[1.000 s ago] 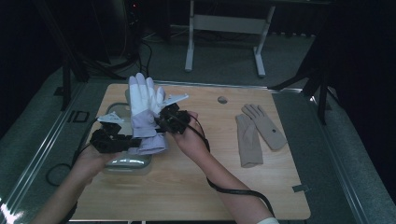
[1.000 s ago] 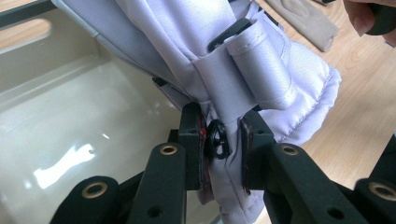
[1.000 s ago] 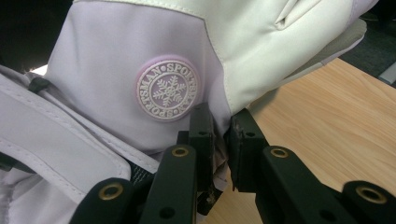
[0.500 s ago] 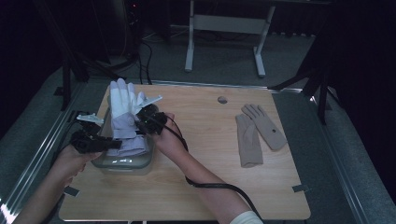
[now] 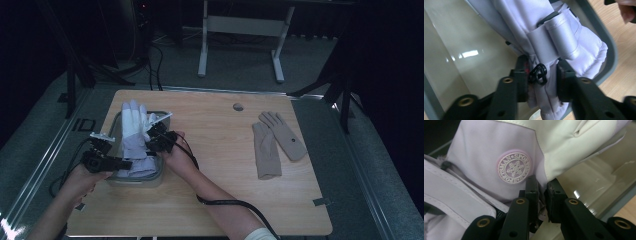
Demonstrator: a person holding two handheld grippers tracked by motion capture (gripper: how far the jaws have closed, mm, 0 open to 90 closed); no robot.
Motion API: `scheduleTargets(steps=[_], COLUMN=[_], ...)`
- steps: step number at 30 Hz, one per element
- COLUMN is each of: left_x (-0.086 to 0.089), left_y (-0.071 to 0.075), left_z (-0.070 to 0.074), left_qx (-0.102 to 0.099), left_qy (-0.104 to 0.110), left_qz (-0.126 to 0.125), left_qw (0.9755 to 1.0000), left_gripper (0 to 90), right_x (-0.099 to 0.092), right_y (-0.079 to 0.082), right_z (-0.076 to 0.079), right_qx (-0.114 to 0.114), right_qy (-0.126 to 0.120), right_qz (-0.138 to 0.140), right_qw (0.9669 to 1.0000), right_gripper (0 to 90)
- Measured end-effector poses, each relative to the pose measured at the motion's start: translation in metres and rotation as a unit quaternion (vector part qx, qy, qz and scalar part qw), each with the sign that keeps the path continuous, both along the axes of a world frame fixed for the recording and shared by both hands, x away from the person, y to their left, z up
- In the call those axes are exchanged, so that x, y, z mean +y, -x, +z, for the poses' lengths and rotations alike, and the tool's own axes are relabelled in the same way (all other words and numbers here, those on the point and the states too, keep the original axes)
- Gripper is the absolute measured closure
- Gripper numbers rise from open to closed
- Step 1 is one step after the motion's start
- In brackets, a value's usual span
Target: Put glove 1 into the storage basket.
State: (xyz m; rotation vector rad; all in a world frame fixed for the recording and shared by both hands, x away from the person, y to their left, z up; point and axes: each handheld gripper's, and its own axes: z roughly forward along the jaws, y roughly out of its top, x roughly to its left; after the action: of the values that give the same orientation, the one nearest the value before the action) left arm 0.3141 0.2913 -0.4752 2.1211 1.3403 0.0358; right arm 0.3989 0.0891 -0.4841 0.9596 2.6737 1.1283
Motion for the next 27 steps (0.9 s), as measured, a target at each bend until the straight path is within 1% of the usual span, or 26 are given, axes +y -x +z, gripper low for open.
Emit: scheduleTargets(steps=[1,2,3,4,5,7,8,9,10,11,12,13,14,15,16,17,18,19,20,21,22,23,24,25,26,27], left_x=[0.0,0.0,0.0,0.0,0.001,0.0,0.0,-0.003,-0.003,-0.006,-0.006,-0.009,-0.009,-0.01,-0.01,-0.01,-0.01,-0.011,-0.011,-0.011,-0.011,-0.011,-0.011,-0.011,-0.011,-0.011], left_y=[0.001,0.001,0.001,0.001,0.0,-0.001,-0.001,-0.003,-0.003,-0.004,-0.004,-0.003,-0.003,-0.002,-0.002,-0.001,-0.001,0.001,0.001,0.002,0.002,0.004,0.004,0.006,0.006,0.009], left_z=[-0.001,-0.001,-0.003,-0.003,-0.003,-0.004,-0.004,-0.007,-0.007,-0.009,-0.009,-0.01,-0.01,-0.01,-0.01,-0.011,-0.011,-0.013,-0.013,-0.013,-0.013,-0.011,-0.011,-0.009,-0.009,-0.005], left_qx=[-0.004,-0.004,-0.008,-0.008,-0.011,-0.013,-0.013,-0.011,-0.011,-0.008,-0.008,-0.011,-0.011,-0.014,-0.014,-0.013,-0.013,-0.014,-0.014,-0.017,-0.017,-0.027,-0.027,-0.036,-0.036,-0.053], left_qy=[0.0,0.0,0.005,0.005,0.014,0.009,0.009,-0.001,-0.001,-0.018,-0.018,-0.031,-0.031,-0.037,-0.037,-0.038,-0.038,-0.044,-0.044,-0.044,-0.044,-0.047,-0.047,-0.056,-0.056,-0.062], left_qz=[0.007,0.007,0.014,0.014,0.024,0.026,0.026,0.027,0.027,0.026,0.026,0.027,0.027,0.028,0.028,0.027,0.027,0.025,0.025,0.028,0.028,0.032,0.032,0.037,0.037,0.047], left_qw=[1.0,1.0,0.9999,0.9999,0.9996,0.9995,0.9995,0.9996,0.9996,0.9995,0.9995,0.9991,0.9991,0.9988,0.9988,0.9988,0.9988,0.9986,0.9986,0.9985,0.9985,0.998,0.998,0.9971,0.9971,0.9956], left_gripper=[59.5,59.3,55.4,55.0,54.1,52.6,52.4,52.4,52.4,52.4,52.2,51.7,51.6,51.6,51.2,50.5,50.5,50.4,50.0,49.4,49.4,49.0,48.0,47.2,45.7,43.6], right_x=[0.0,0.0,-0.001,-0.001,0.0,0.002,0.003,0.004,0.004,0.006,0.006,0.008,0.008,0.008,0.008,0.008,0.008,0.005,0.005,-0.001,-0.001,-0.008,-0.008,-0.015,-0.015,-0.022], right_y=[-0.002,-0.002,-0.005,-0.005,-0.006,-0.006,-0.005,-0.006,-0.006,-0.007,-0.007,-0.006,-0.005,-0.005,-0.005,-0.003,-0.003,-0.003,-0.003,-0.004,-0.004,-0.005,-0.005,-0.005,-0.005,-0.004], right_z=[-0.003,-0.003,-0.008,-0.008,-0.014,-0.016,-0.015,-0.016,-0.016,-0.016,-0.016,-0.014,-0.013,-0.012,-0.012,-0.008,-0.008,-0.004,-0.004,0.003,0.003,0.009,0.009,0.014,0.014,0.018], right_qx=[0.015,0.015,0.037,0.037,0.051,0.054,0.054,0.053,0.053,0.051,0.051,0.039,0.039,0.031,0.031,0.006,0.006,0.001,0.001,-0.001,-0.001,-0.001,-0.001,0.006,0.006,-0.004], right_qy=[0.001,0.001,-0.001,-0.001,0.006,0.008,0.014,0.022,0.022,0.036,0.036,0.05,0.051,0.056,0.056,0.057,0.057,0.044,0.044,0.034,0.034,0.021,0.021,0.01,0.01,0.002], right_qz=[-0.001,-0.001,-0.004,-0.004,0.0,-0.001,0.0,0.002,0.002,0.007,0.007,0.015,0.018,0.022,0.022,0.029,0.029,0.031,0.031,0.025,0.025,0.025,0.025,0.038,0.038,0.041], right_qw=[0.9999,0.9999,0.9993,0.9993,0.9987,0.9985,0.9984,0.9984,0.9984,0.998,0.998,0.9979,0.9978,0.9977,0.9977,0.9979,0.9979,0.9985,0.9985,0.9991,0.9991,0.9995,0.9995,0.9992,0.9992,0.9991], right_gripper=[81.0,81.0,80.9,80.9,80.5,80.0,79.4,76.9,76.9,71.5,71.5,64.0,61.1,57.9,57.9,46.6,46.6,37.4,37.4,35.5,35.5,25.8,25.8,18.4,18.4,15.1])
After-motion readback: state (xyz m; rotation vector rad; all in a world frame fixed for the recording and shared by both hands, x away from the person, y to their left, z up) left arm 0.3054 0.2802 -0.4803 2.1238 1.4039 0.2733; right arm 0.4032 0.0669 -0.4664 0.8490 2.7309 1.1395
